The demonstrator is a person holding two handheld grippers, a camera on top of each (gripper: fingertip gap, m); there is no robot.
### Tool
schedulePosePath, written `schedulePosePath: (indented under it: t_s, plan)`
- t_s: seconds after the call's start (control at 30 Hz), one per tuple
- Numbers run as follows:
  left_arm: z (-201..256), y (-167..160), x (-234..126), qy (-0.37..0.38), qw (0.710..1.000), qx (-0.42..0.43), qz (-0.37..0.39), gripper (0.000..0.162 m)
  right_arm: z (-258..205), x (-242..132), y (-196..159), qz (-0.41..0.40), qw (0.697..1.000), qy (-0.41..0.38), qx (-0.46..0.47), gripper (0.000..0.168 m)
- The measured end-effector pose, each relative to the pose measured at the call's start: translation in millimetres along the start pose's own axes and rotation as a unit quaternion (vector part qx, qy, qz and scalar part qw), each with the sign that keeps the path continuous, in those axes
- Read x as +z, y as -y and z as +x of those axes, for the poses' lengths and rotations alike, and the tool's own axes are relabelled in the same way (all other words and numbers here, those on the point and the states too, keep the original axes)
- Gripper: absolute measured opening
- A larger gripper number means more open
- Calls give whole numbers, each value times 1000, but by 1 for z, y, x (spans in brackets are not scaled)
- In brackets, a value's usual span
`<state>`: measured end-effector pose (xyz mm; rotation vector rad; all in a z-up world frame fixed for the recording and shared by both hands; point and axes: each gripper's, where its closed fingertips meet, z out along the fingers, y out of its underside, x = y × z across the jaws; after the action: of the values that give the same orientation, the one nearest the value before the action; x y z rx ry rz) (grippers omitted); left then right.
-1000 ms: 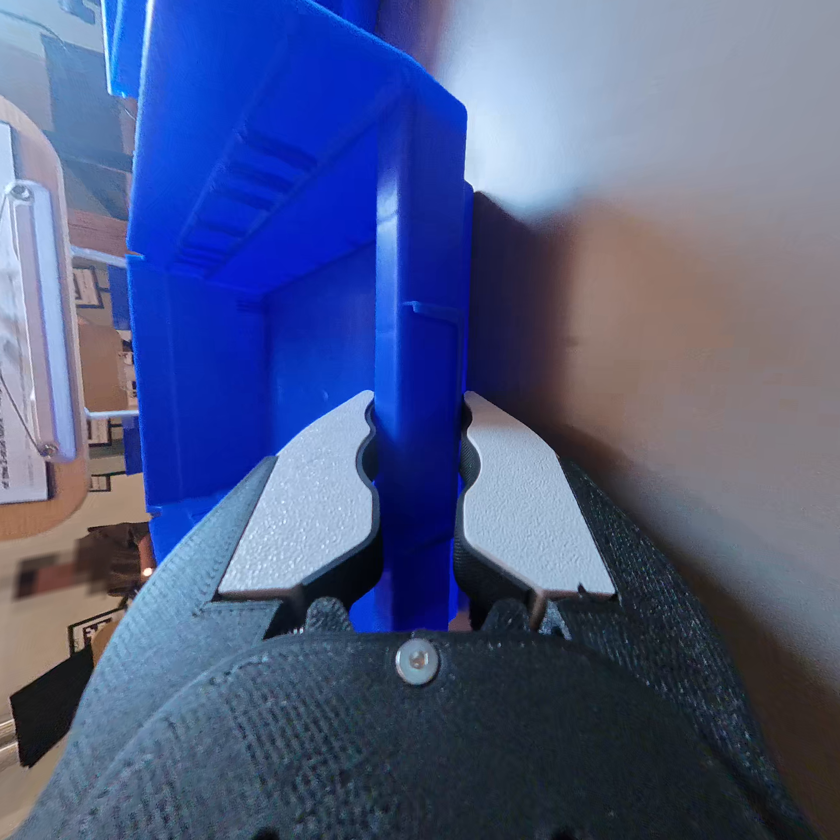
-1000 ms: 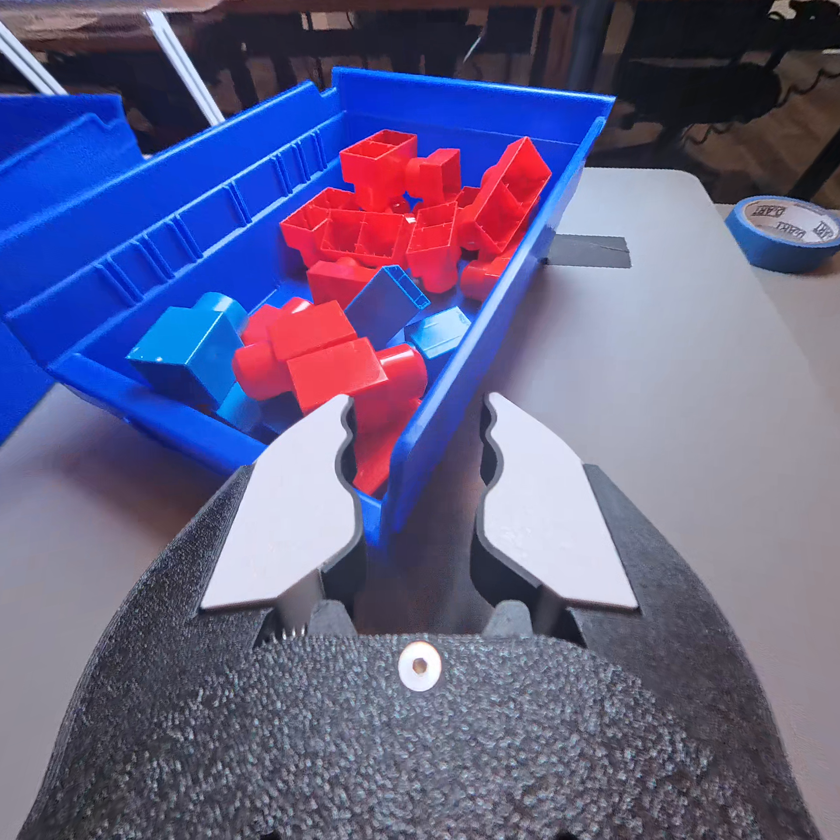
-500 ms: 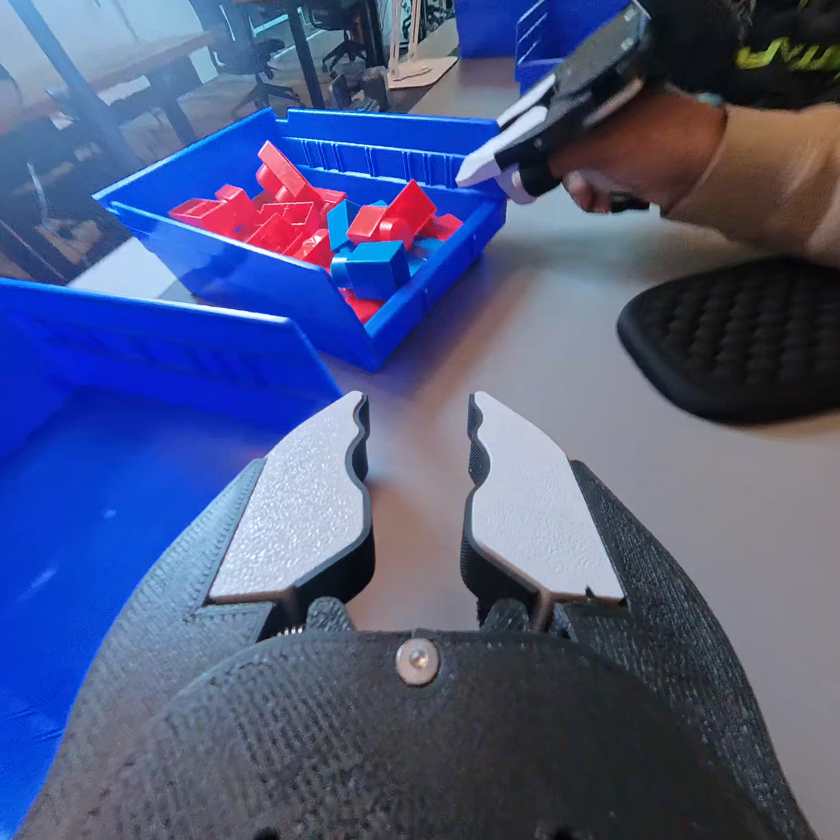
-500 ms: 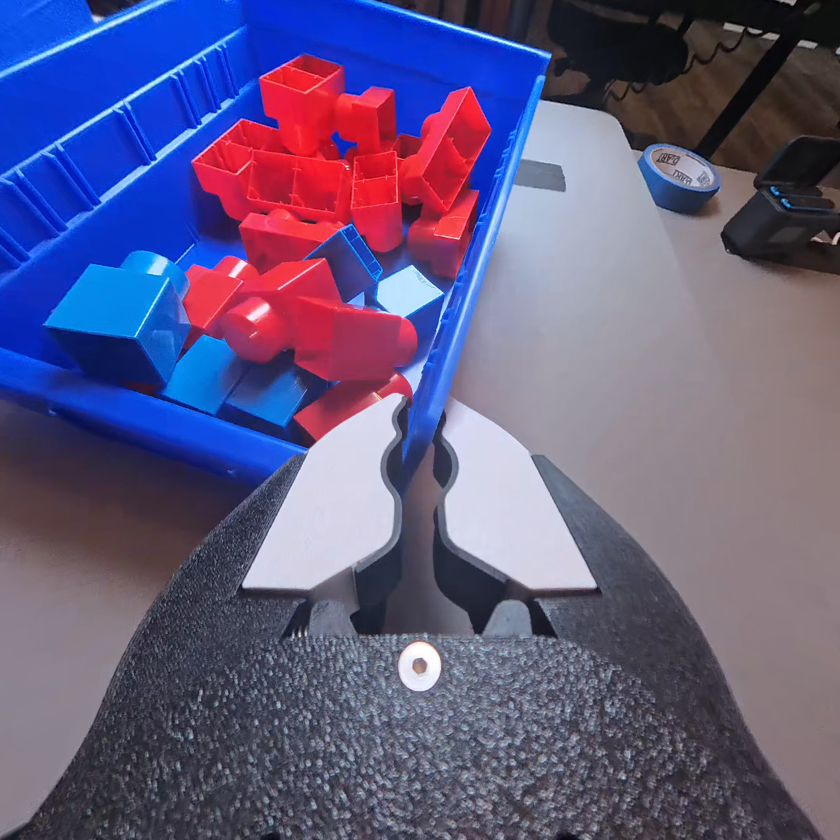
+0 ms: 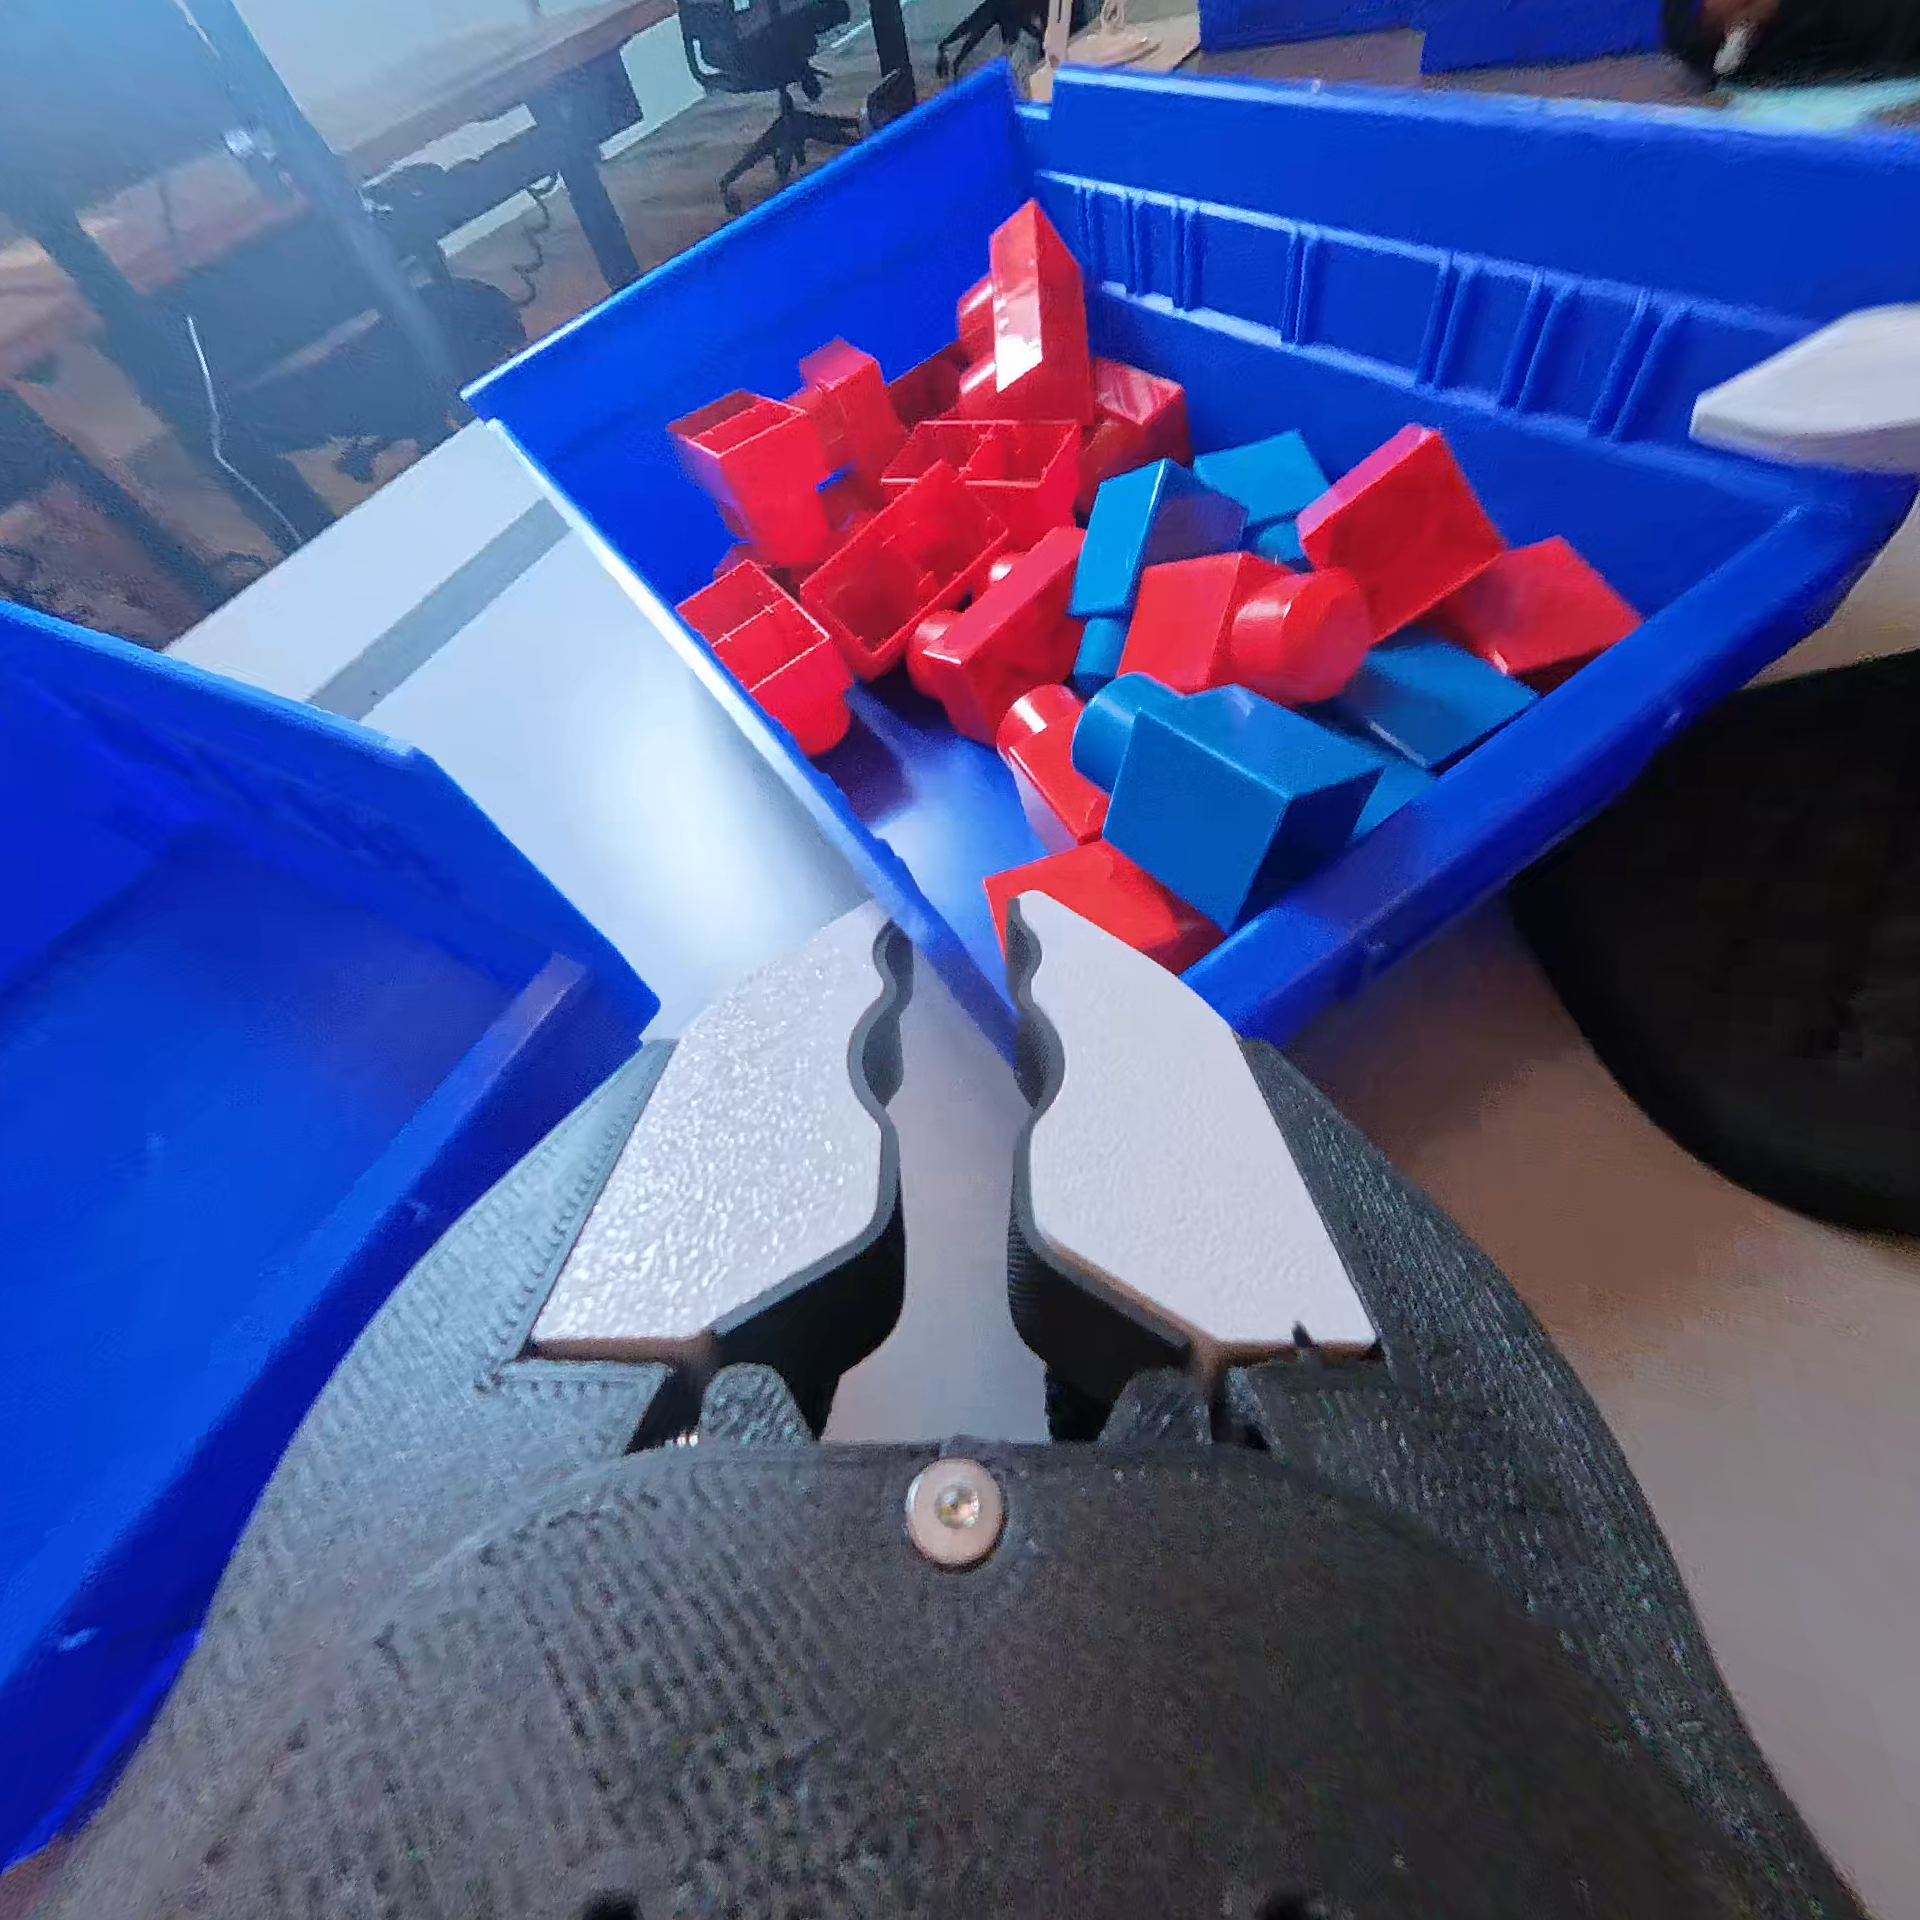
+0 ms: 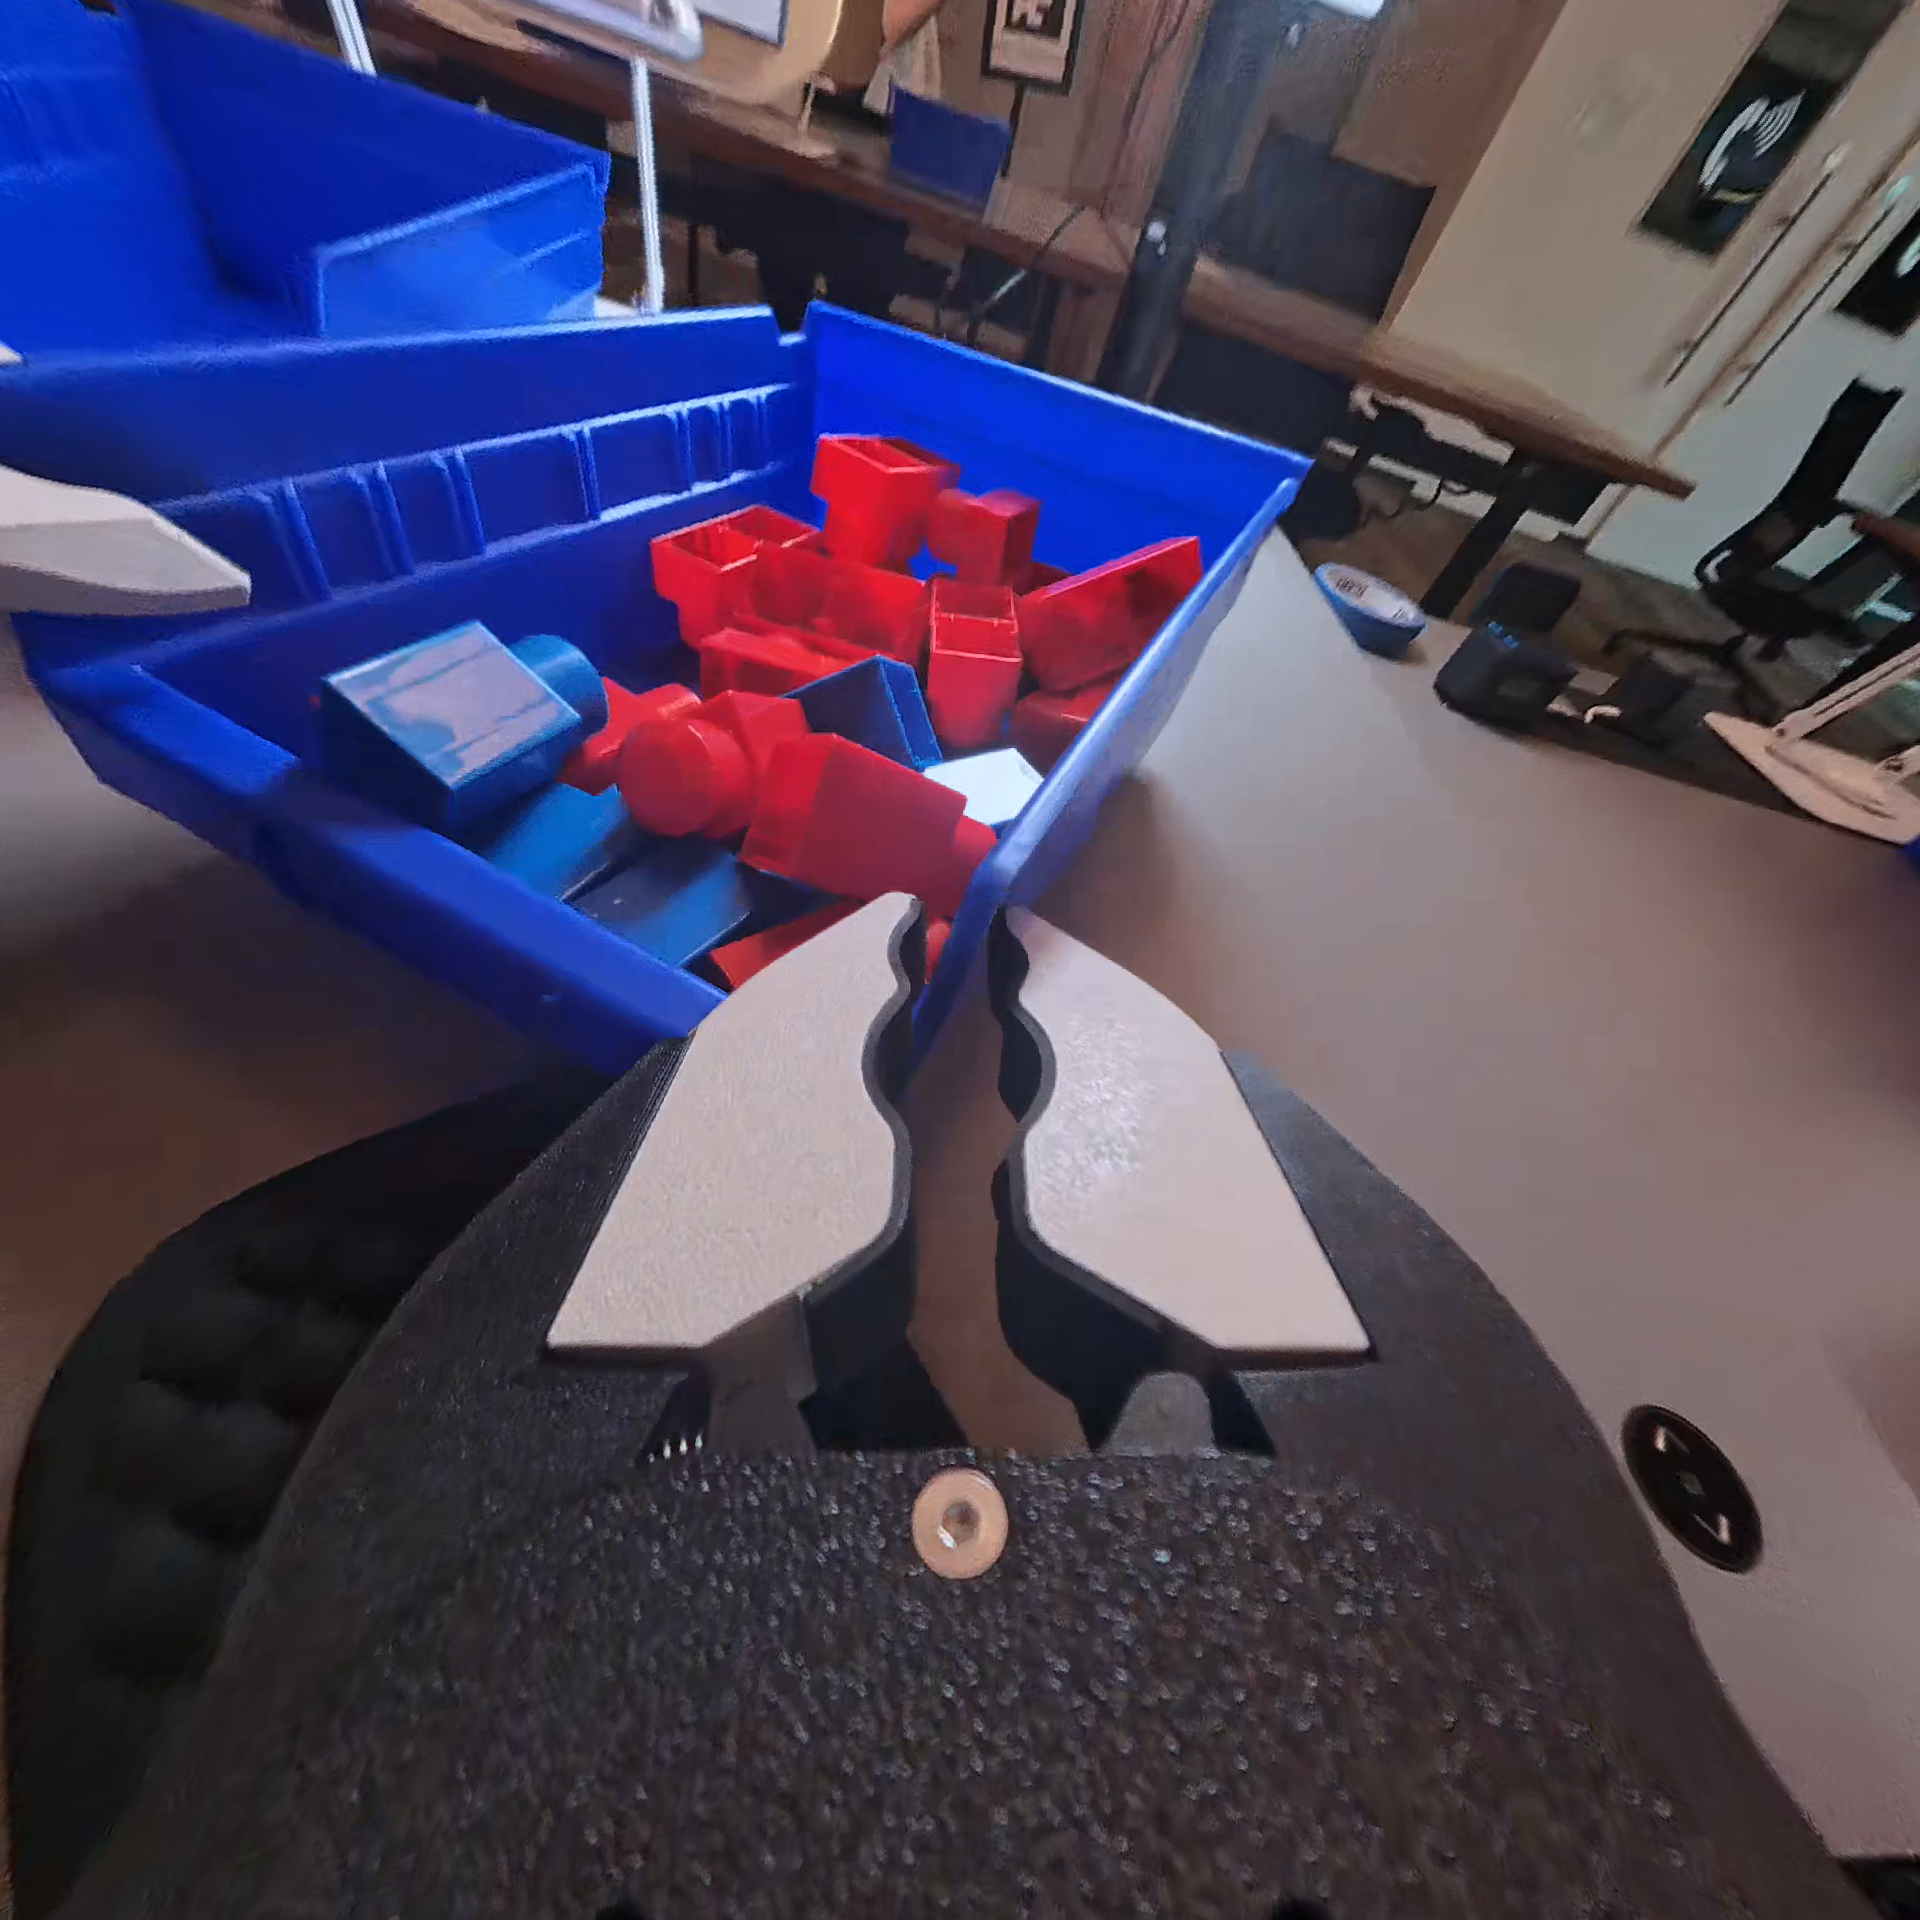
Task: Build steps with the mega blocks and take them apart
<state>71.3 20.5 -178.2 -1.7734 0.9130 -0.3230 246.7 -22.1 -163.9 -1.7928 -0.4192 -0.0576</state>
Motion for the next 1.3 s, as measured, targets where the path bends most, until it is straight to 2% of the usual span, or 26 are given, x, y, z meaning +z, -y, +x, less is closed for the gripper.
schedulePosePath:
  t_s: [0.1, 0.23, 0.37, 0.5, 0.7, 0.9, 1.13, 1.3]
  plan:
    - [8, 5, -17, 3, 1000, 16, 17, 17, -1, -15, 13, 32, 999, -2, 5, 10]
    - [4, 32, -51, 37, 997, 46, 52, 15, -10, -29, 34, 68, 998, 12, 11, 10]
    - [-8, 53, -104, 92, 990, 76, 79, 15, -31, -43, 77, 121, 992, 41, 5, 10]
    - [-30, 52, -169, 160, 981, 88, 68, 14, -79, -44, 115, 157, 982, 104, 6, 10]
    - [-64, 6, -280, 281, 957, 70, 25, 13, -191, -39, 154, 187, 955, 230, -4, 10]
    - [-84, -57, -364, 357, 932, 57, -34, 14, -298, -33, 162, 188, 923, 335, -26, 12]
    - [-95, -115, -400, 401, 911, 32, -88, 11, -369, -18, 142, 146, 901, 407, -38, 13]
    - [-107, -154, -398, 410, 903, 5, -127, 11, -397, 4, 120, 90, 894, 436, -54, 14]
